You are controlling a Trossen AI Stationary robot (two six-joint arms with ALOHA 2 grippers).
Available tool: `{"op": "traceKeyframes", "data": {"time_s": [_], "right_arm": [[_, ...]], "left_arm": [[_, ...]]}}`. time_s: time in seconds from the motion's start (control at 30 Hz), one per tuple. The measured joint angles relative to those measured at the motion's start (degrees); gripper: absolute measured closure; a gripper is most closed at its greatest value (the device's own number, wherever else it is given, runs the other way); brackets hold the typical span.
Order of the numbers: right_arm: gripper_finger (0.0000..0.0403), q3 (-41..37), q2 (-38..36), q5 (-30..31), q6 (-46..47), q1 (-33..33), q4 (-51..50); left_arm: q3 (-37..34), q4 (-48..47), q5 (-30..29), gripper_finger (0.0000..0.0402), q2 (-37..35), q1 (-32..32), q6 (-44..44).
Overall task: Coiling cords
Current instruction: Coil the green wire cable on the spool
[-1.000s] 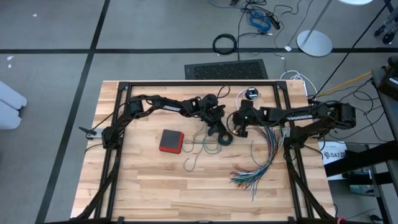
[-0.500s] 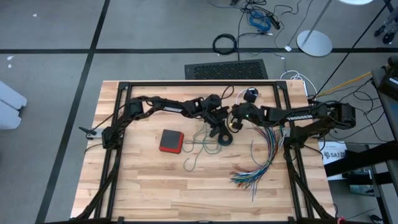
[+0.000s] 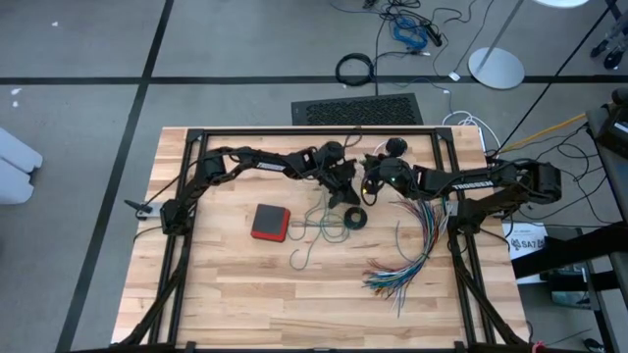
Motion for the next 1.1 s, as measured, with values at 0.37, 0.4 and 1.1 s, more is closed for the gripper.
{"op": "traceKeyframes", "data": {"time_s": [0.37, 0.4, 1.1], "right_arm": [[0.0403, 0.04, -0.42, 5.76, -9.62, 1.56, 10.95], [0.0403, 0.04, -0.79, 5.82, -10.30, 1.56, 12.03], [0.0403, 0.72, -12.76, 4.89, -21.75, 0.73, 20.04]], "left_arm": [[-0.07, 7.66, 13.59, 0.0243, 0.00, 7.23, -5.93], [-0.07, 8.40, 15.08, 0.0240, 0.00, 7.76, -6.79], [1.70, 37.26, 14.70, 0.0237, 0.04, 14.87, -28.53]]}}
